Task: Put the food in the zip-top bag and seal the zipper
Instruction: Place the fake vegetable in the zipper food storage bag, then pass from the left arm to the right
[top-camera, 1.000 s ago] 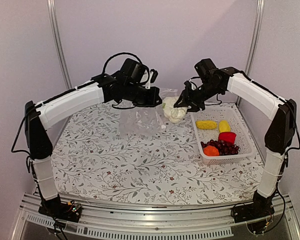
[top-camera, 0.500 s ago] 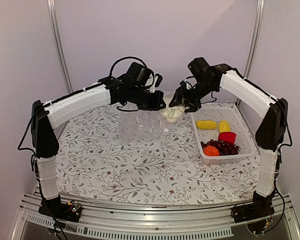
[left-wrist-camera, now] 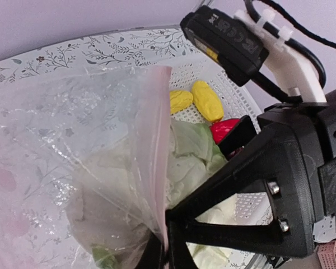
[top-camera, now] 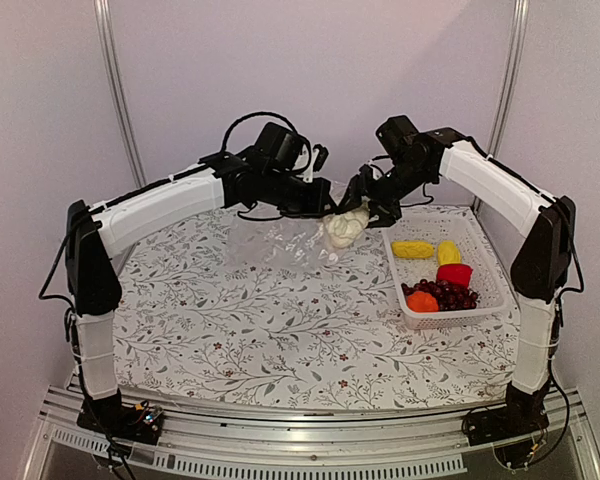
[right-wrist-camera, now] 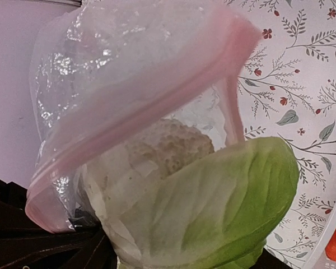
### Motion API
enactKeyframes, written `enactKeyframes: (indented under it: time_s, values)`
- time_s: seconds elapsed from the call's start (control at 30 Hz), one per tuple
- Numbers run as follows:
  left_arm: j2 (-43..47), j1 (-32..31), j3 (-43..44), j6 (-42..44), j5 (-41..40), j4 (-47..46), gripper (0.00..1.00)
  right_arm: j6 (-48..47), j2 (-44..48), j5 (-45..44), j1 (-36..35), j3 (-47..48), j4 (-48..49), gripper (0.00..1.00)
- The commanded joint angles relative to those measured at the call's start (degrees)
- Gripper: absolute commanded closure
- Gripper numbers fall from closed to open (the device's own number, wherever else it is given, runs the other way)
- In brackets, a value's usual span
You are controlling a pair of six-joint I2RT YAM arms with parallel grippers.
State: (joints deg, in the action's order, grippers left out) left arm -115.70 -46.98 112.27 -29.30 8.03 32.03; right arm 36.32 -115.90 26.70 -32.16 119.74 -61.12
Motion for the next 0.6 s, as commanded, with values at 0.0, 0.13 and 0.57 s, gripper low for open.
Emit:
enactKeyframes:
  time_s: [0.0,0.13,0.57]
  values:
    - [-2.1,-0.5,0.8,-0.6,1.2,-0.4,0.97,2.9,1.9,7.9,0.1,1.7,3.2,0.33]
    - [-1.8,-0.4,0.3,-0.6,0.7,-0.3,0.97,3.2,4.3,10.2,0.7,-0.5,3.3,0.29]
    - [-1.1,-0.1,0.5,-0.7,1.1,0.1,0.99,1.2,9.8,8.2,1.2,-10.8,6.1,0.38]
